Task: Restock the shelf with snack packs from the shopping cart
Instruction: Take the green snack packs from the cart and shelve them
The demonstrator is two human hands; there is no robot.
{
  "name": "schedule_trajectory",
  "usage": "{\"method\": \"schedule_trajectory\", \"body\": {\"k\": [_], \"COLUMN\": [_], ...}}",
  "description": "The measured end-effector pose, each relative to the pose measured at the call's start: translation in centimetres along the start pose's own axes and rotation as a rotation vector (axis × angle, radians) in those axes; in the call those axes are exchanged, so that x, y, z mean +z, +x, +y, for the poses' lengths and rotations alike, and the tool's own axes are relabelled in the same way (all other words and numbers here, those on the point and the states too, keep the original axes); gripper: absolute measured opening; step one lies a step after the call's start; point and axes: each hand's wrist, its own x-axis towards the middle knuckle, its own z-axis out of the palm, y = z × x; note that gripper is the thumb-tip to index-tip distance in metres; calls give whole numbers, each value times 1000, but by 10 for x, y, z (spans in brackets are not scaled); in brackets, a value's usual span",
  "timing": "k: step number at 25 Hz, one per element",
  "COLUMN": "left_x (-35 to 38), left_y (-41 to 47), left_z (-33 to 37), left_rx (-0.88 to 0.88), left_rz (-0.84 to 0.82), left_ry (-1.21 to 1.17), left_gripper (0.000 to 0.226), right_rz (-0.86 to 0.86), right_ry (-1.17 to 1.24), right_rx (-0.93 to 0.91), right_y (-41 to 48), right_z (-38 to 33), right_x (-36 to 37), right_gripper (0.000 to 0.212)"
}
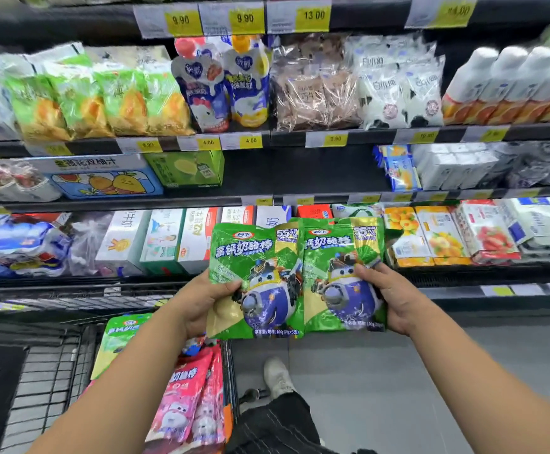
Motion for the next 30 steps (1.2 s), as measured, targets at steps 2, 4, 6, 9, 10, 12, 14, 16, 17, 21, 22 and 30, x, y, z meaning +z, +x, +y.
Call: {"method": "schedule_trajectory", "body": {"k": [2, 4, 6, 9, 10, 12, 14, 16, 17, 21, 22, 30], "left_x": [-2, -7, -11, -20, -24, -32, -42, -55, -61, -80, -82, -85], "left_y": [16, 36, 52, 76, 83, 98, 118, 144, 155, 191, 197, 235], "left_z": [18, 35, 48, 61, 61, 61, 60, 51, 45, 21, 18, 9], "left_rx": [1, -6, -19, -24, -27, -34, -34, -30, -26, -1, 8, 208], "left_rz": [6, 27, 48, 89, 99, 128, 157, 180, 194, 176, 172, 174], "left_ry": [-8, -21, -31, -51, -55, -61, -83, -82, -91, -183, -192, -198], "left_gripper": [20, 19, 21, 27, 30, 36, 33, 24, 20, 37, 40, 20], "right_rz": [16, 26, 30, 18, 5, -8, -20, -41, -51, -116, -138, -227], "right_ry": [-1, -45, -69, -96, -100, -97, -99, -122, -132, -129, -138, -155], "right_rx": [35, 77, 112, 141, 149, 178, 212, 225, 225, 223, 224, 167], "right_y": [21, 46, 70, 110, 120, 143, 167, 193, 205, 243, 253, 295], "right_z": [-16, -30, -40, -46, -46, -42, -36, -29, -23, -11, -9, -2], "right_x": [6, 15, 25, 35, 36, 35, 35, 36, 35, 28, 26, 5], "right_gripper": [24, 33, 36, 43, 45, 47, 46, 42, 42, 51, 53, 60]}}
